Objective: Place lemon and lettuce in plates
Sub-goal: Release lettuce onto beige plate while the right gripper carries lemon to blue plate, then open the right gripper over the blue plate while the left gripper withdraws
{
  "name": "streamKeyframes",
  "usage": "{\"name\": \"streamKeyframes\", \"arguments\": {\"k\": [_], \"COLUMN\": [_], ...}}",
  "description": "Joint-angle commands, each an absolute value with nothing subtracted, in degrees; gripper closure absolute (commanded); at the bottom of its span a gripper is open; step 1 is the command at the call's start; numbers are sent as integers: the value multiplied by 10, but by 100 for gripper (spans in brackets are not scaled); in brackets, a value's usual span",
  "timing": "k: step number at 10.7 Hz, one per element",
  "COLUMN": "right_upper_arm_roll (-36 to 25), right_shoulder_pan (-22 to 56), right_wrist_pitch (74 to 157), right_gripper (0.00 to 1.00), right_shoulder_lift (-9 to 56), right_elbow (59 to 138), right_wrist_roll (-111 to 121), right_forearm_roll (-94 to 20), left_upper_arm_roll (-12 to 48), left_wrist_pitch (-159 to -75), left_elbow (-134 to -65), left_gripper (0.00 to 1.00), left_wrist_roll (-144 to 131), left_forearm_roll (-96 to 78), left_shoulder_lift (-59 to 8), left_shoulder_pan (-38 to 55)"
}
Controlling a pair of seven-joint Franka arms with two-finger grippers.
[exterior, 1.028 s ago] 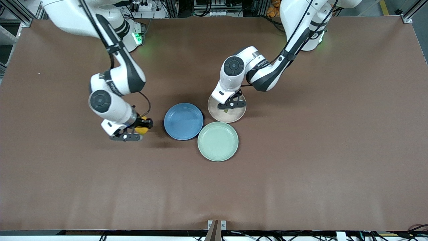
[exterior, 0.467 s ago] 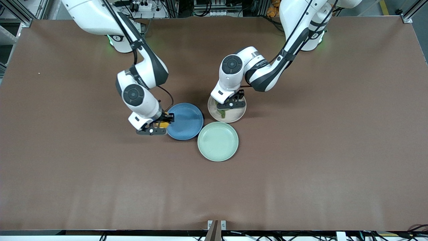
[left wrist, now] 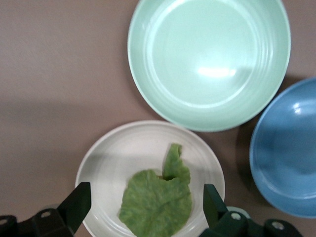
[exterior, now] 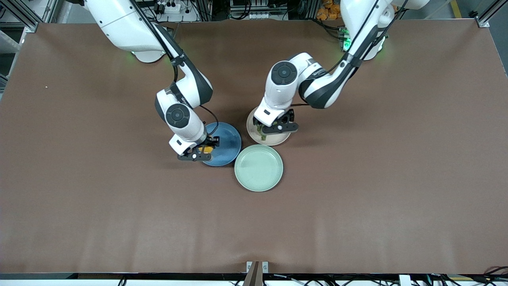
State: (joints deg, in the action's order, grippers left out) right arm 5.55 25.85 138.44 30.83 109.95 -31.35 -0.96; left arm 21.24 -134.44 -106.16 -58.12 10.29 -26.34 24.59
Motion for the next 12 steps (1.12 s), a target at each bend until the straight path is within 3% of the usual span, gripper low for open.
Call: {"name": "streamKeyframes", "arguments": {"k": [1,5,6,7,10,12], "right_upper_arm_roll": [52,50,50,49,50,50], "right_shoulder_pan": [271,288,290,290,282,272], "right_wrist_pitch": [1393,1424,1426,1426,1400,1320], "right_gripper": [60,53,20,0,0,0], "right_shoulder_lift": [327,346,349,349,344,344], "right_elbow": [1084,1082,1082,1081,1059,1008], "right_wrist_roll": [-343,-373,-376,-391,-391,-388], "right_forearm_roll": [-1,0,0,0,0,-1], "left_upper_arm_roll": [214,214,214,214,211,211], "left_wrist_pitch": [-1339,-1338,-1331,-1322,-1308,-1273], "left_elbow": [-1063,-1063,-1063,-1060,-1056,-1039], "left_gripper": [0,0,0,0,0,0], "left_wrist_roll": [-547,-446,-411,-380,-341,-303], "left_forearm_roll": [123,123,123,123,123,123], "left_shoulder_lift": [-245,-231,-230,-230,-221,-221], "left_shoulder_pan": [208,144,122,105,83,68]}}
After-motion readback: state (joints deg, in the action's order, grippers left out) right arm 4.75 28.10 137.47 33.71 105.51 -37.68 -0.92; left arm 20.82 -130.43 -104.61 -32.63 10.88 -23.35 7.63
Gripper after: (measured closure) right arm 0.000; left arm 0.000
